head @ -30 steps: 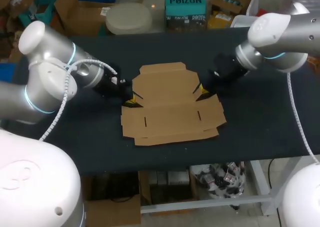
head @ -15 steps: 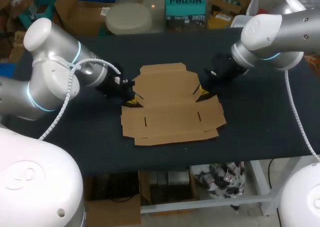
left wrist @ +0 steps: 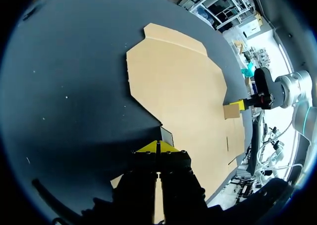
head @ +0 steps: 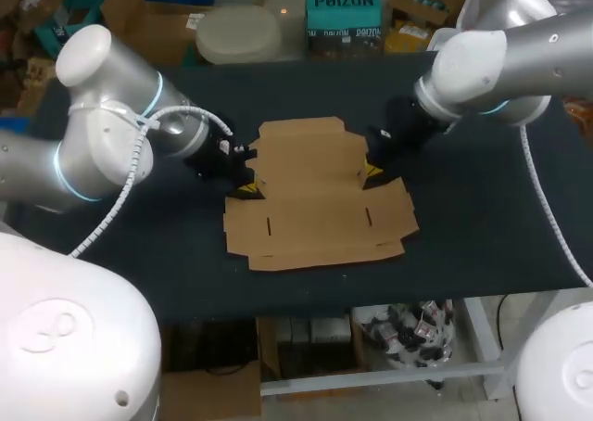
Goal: Assemble the packaging by folding the flat box into shape, placing the metal phone stand inside, and closing the box properly
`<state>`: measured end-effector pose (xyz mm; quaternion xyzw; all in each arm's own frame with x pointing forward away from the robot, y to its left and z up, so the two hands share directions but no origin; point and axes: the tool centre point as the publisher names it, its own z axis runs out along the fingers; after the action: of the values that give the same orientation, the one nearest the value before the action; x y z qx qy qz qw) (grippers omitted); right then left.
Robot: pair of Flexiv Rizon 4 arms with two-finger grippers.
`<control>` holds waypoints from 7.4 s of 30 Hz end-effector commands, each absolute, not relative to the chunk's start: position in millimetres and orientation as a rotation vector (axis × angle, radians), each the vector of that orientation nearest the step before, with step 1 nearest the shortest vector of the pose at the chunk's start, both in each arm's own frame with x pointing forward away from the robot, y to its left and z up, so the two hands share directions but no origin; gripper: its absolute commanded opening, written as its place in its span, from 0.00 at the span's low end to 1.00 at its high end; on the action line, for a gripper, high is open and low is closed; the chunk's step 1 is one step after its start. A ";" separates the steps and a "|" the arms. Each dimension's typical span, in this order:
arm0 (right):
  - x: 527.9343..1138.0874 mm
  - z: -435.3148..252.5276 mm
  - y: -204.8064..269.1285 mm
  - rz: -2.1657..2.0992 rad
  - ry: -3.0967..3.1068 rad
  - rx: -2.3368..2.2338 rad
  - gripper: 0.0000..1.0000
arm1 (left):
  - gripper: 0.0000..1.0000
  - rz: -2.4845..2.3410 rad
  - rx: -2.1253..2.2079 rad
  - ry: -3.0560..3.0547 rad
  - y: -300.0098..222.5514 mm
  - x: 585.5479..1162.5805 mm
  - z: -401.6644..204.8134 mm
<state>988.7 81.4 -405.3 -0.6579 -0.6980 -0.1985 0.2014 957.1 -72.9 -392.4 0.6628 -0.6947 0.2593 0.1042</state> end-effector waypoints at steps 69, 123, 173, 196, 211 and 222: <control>982.7 -411.8 97.5 -0.427 -1.919 -2.193 0.00 | 0.00 0.657 2.042 -2.110 -99.5 951.6 -396.4; 974.3 -419.8 114.2 -0.433 -1.969 -2.114 0.00 | 0.00 0.601 2.049 -2.103 -109.7 960.2 -414.5; 989.0 -406.3 108.0 -0.500 -1.988 -2.066 0.00 | 0.00 0.687 2.114 -2.087 -93.5 956.4 -379.7; 991.5 -374.3 47.0 -0.566 -1.909 -1.908 0.00 | 0.00 0.682 2.117 -2.054 -58.3 945.0 -336.4; 967.3 -345.9 -4.2 -0.593 -1.909 -1.825 0.00 | 0.00 0.687 2.172 -2.017 -32.8 903.4 -304.2; 930.4 -319.7 -19.6 -0.593 -1.935 -1.801 0.00 | 0.00 0.710 2.221 -1.962 -17.0 858.4 -282.7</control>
<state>945.3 -15.4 -330.1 -0.6468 -0.6988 -0.2085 0.2232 878.4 -25.8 -298.3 0.7251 -0.6479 0.2257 0.0587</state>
